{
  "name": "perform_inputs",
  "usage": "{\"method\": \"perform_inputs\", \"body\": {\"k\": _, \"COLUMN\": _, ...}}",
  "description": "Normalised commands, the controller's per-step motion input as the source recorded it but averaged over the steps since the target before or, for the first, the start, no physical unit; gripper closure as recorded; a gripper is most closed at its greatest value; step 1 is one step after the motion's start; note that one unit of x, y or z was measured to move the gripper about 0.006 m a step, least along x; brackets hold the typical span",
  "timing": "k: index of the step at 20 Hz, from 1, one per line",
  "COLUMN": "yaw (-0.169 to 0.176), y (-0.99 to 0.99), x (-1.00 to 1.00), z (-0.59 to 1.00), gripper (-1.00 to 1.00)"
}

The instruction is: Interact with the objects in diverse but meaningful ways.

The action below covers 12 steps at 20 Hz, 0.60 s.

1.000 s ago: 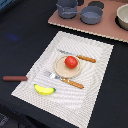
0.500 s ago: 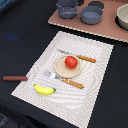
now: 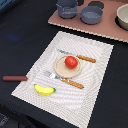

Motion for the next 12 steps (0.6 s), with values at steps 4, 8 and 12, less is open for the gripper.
{"method": "perform_inputs", "body": {"k": 4, "yaw": -0.003, "y": -0.28, "x": -0.15, "z": -0.22, "gripper": 1.00}}
{"method": "perform_inputs", "body": {"k": 8, "yaw": -0.002, "y": -0.28, "x": -0.10, "z": -0.22, "gripper": 1.00}}
{"method": "perform_inputs", "body": {"k": 12, "yaw": 0.000, "y": -0.32, "x": -0.03, "z": -0.25, "gripper": 1.00}}
